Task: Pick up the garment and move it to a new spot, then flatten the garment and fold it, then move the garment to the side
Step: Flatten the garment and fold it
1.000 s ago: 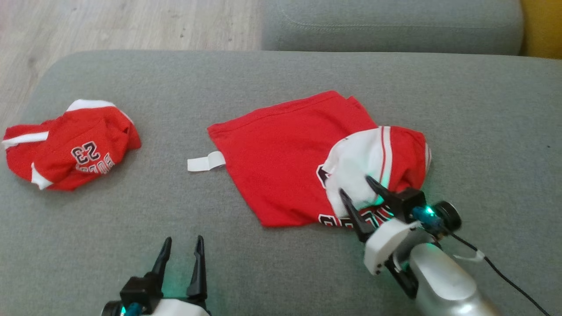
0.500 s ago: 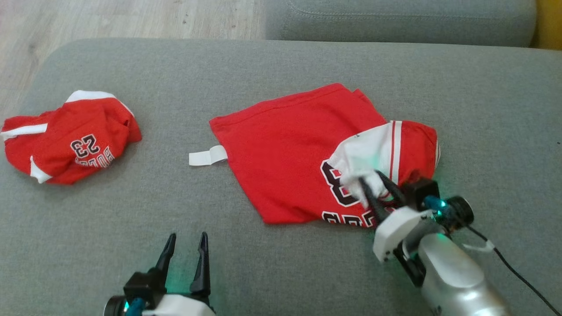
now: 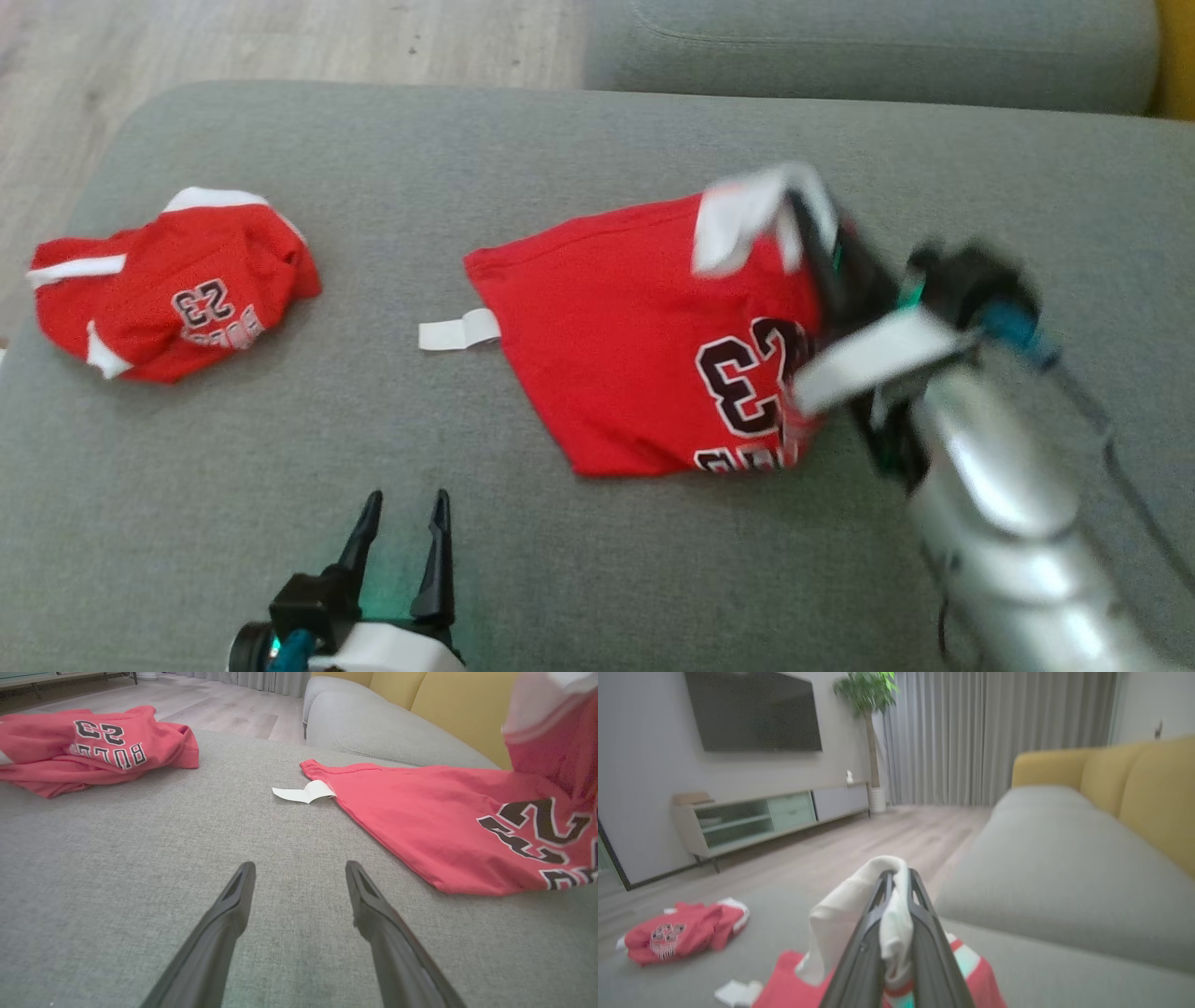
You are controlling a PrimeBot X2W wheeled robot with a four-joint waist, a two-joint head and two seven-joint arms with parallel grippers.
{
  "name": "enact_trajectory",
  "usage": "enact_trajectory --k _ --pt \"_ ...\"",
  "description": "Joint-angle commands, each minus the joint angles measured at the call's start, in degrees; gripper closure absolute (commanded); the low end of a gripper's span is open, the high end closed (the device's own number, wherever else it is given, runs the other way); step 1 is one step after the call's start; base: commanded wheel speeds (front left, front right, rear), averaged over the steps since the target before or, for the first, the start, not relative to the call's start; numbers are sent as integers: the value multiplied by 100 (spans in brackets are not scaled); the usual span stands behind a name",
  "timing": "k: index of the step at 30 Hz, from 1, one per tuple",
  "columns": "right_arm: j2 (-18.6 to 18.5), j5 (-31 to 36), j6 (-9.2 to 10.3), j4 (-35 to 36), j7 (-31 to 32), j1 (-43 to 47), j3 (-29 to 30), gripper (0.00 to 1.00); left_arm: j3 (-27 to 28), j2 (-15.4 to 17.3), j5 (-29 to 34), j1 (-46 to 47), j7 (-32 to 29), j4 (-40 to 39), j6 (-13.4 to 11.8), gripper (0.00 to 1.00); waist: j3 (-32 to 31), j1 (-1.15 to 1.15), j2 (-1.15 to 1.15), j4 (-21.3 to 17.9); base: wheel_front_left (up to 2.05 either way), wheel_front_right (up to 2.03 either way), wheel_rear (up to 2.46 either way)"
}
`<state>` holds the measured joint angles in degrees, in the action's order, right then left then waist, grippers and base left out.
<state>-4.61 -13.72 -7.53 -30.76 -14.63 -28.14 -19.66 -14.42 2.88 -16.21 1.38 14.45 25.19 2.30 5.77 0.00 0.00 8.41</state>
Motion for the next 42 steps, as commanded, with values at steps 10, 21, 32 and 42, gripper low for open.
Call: enact_trajectory --k 10,21,32,42 --pt "-9 -335 4 945 -37 -1497 260 100 159 0 -42 -32 55 -60 15 0 -435 0 0 256 0 0 0" --pt "-123 -533 4 1228 -37 -1979 180 100 215 -1 -47 -174 55 -49 70 0 -727 0 0 235 0 0 0" --pt "-18 -686 4 1116 -37 -2665 -56 100 150 -1 -29 -303 55 -26 77 0 -826 0 0 535 0 0 0" --pt "-104 251 4 -719 -37 -2682 790 100 -18 -1 -6 -220 55 3 118 0 -615 0 0 939 0 0 0"
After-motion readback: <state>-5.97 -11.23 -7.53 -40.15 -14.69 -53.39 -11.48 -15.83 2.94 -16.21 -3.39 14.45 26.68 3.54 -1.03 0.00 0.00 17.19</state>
